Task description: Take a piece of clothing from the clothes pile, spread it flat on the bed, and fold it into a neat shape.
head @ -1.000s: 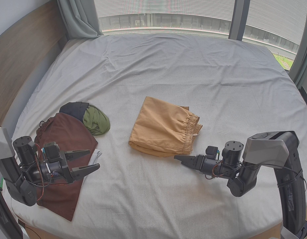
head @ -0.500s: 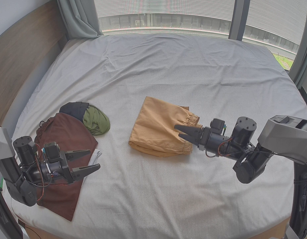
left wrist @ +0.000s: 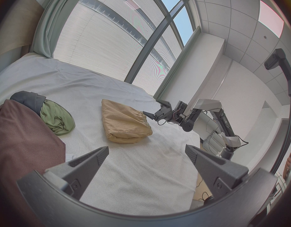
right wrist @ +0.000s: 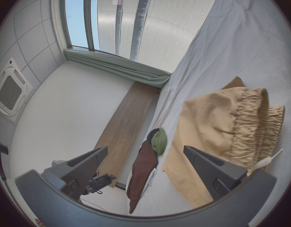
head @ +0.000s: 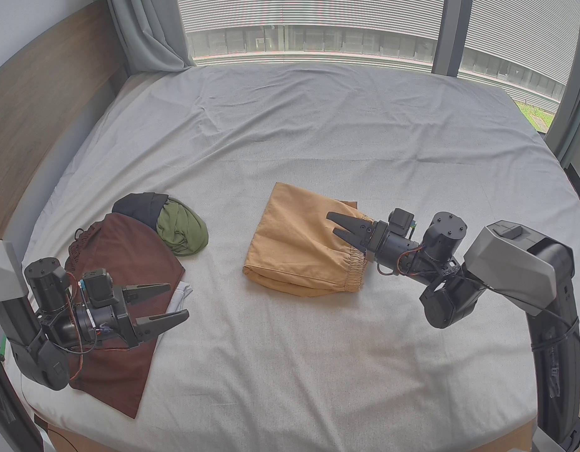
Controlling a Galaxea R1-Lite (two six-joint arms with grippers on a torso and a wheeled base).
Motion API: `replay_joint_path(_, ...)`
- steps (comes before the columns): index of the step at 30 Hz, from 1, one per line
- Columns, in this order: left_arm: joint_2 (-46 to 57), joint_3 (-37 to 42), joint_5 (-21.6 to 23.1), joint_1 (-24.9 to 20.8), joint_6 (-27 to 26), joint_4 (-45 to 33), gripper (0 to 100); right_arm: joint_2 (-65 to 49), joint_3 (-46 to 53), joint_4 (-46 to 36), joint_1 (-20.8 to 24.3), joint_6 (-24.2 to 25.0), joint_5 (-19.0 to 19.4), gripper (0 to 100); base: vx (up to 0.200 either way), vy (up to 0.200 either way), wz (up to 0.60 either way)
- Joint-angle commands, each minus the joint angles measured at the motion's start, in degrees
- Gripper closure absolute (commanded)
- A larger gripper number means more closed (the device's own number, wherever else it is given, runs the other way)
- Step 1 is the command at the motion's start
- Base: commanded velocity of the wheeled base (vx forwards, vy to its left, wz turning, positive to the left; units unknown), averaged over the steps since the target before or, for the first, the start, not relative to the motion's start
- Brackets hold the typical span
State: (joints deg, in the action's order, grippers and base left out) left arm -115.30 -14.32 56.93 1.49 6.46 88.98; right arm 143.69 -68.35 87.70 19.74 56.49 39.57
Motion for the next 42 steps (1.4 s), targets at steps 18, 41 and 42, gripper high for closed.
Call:
replay_joint_path(18,0.0,0.5,0.0,-0.8,0.0,0.1,0,6.1,-1.9,0.6,-1.3,-2.6,-4.7,0,0.000,0.000,0.00)
replay_joint_path(41,18.0,11.0,0.3,-18.6,6.0,0.0,0,-35.7,45.1,0.7,2.4,-29.9,-7.1,0,0.000,0.000,0.00)
replay_joint_path(42,19.0,11.7,0.3,-20.0,6.0,0.0,0,-37.1,46.7,0.6,2.9,-31.4,-7.1,0,0.000,0.000,0.00)
